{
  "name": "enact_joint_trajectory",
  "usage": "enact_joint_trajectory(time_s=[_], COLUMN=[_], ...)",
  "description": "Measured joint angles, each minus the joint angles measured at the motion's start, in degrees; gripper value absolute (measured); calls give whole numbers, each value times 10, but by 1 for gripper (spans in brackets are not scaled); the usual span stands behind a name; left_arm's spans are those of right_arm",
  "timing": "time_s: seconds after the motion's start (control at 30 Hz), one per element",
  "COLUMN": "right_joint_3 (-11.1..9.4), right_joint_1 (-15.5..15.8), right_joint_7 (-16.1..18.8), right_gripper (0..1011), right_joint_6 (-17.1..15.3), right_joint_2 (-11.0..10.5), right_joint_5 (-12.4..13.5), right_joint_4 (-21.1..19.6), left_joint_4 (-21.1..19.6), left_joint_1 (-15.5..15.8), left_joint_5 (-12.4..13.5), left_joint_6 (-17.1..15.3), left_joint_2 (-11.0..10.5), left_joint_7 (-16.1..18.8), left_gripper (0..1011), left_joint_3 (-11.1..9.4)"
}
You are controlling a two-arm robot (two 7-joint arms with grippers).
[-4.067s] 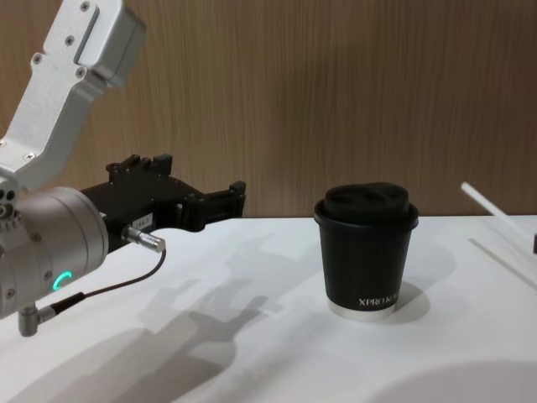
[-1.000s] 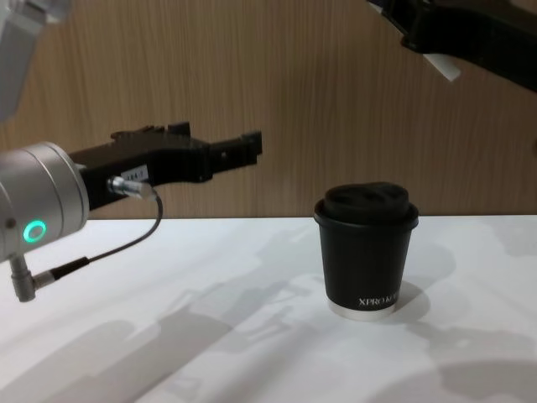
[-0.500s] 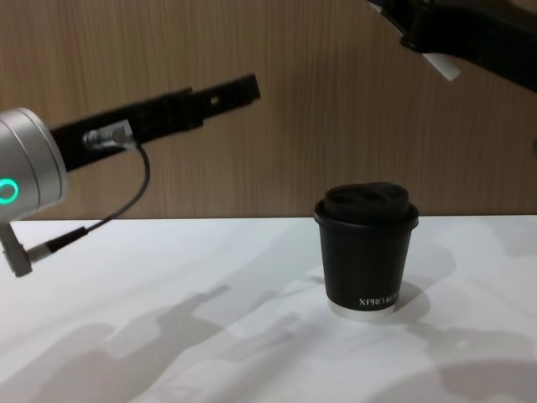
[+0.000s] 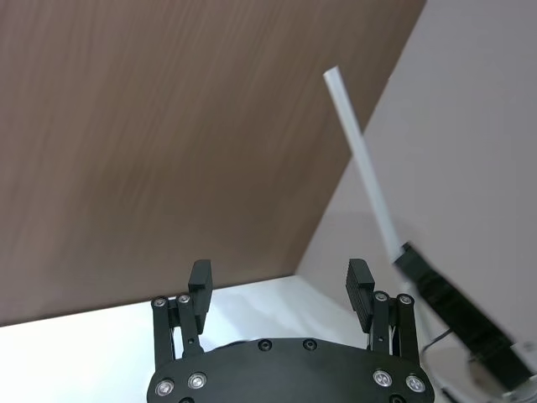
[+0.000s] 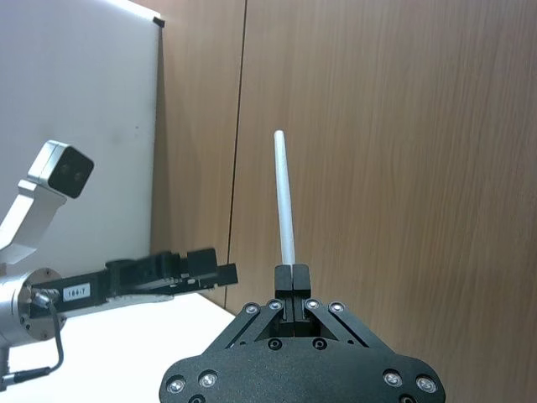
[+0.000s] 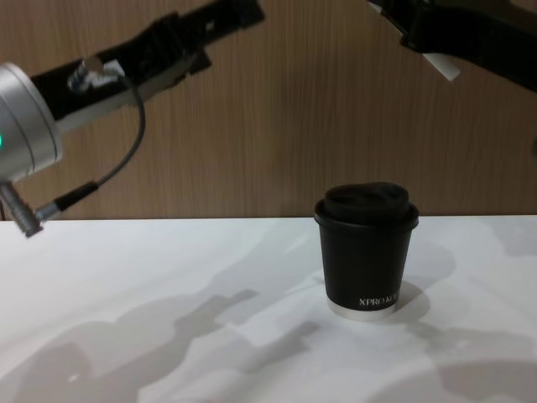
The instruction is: Pick up the straw with one hand, pass it to the other hand, and insert it into the cup.
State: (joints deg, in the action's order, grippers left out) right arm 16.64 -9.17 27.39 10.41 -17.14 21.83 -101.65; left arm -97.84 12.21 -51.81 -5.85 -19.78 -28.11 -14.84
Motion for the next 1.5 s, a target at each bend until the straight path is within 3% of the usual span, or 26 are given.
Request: enact_joint_trajectory(time_s=[0.3, 0.63, 0.97, 1.5], right_joint_3=[0, 0, 0, 0], right_joint_1=[0, 0, 0, 0], right_joint_7=[0, 0, 0, 0], right_gripper=[5, 5, 5, 5], right_joint_6=[0, 0, 0, 0], right_joint_2=[0, 0, 0, 0], right_joint_5=[0, 0, 0, 0], right_joint_4=[0, 0, 0, 0], left_joint_4=[11, 28, 44, 62], left_joint_1=[25, 53, 68, 84], left_joint_5=[-64, -107, -130, -140], left_joint_6=[-29, -43, -46, -43], left_joint_2=[17, 43, 58, 70], left_joint_7=[-41, -67, -78, -83], left_gripper=[1003, 1003, 1003, 1003], left_joint_3=[-5, -20, -31, -50])
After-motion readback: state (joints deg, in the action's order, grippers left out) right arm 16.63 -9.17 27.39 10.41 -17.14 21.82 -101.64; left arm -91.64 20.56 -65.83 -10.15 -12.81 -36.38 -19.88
